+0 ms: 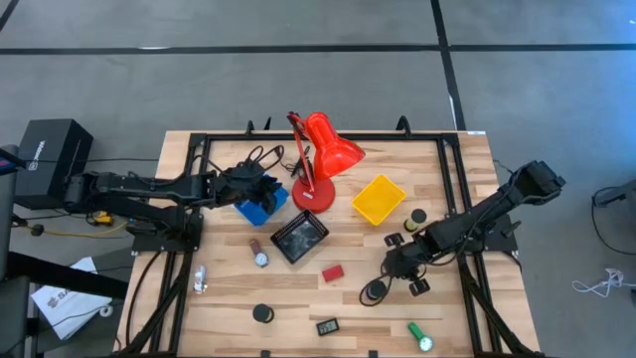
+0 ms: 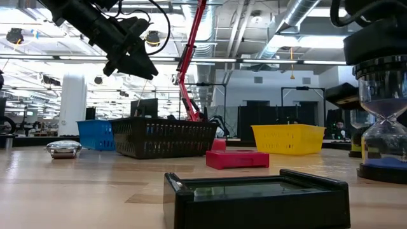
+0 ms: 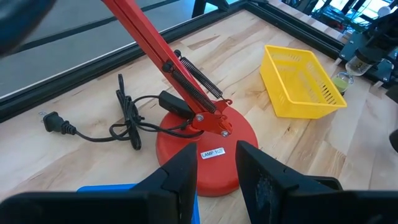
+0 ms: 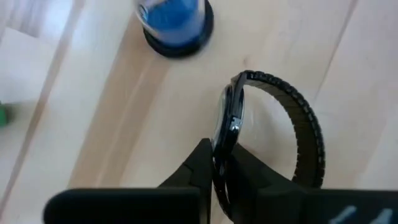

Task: Pick & Place Office items
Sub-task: Put the black watch into the yellow bin

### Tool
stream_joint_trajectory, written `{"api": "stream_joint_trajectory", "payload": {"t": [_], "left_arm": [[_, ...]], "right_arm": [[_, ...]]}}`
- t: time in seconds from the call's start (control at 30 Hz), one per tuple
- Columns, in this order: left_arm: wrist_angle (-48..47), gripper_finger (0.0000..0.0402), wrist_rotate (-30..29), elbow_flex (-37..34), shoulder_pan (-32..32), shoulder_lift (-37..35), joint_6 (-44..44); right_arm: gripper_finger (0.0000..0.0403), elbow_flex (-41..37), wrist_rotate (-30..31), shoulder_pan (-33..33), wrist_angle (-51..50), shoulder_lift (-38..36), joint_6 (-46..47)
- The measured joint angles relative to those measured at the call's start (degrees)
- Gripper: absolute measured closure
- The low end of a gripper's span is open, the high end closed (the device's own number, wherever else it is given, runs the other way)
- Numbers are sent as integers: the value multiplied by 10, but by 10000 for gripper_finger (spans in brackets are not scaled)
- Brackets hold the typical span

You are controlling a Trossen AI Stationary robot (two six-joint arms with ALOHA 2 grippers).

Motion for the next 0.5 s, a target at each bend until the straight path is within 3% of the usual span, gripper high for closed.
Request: {"api": "stream_joint_trajectory", "payload": {"t": [0.23,0.37,0.5], "left_arm": [[2,296,0,0,0,0,0],[5,296,0,0,0,0,0],[5,296,0,0,0,0,0]], "right_arm": [[373,44,8,-46,-86,0,-2],[393,79,43,-84,-146,-1,-25],[384,118,78,-126,-186,-1,-37]]}}
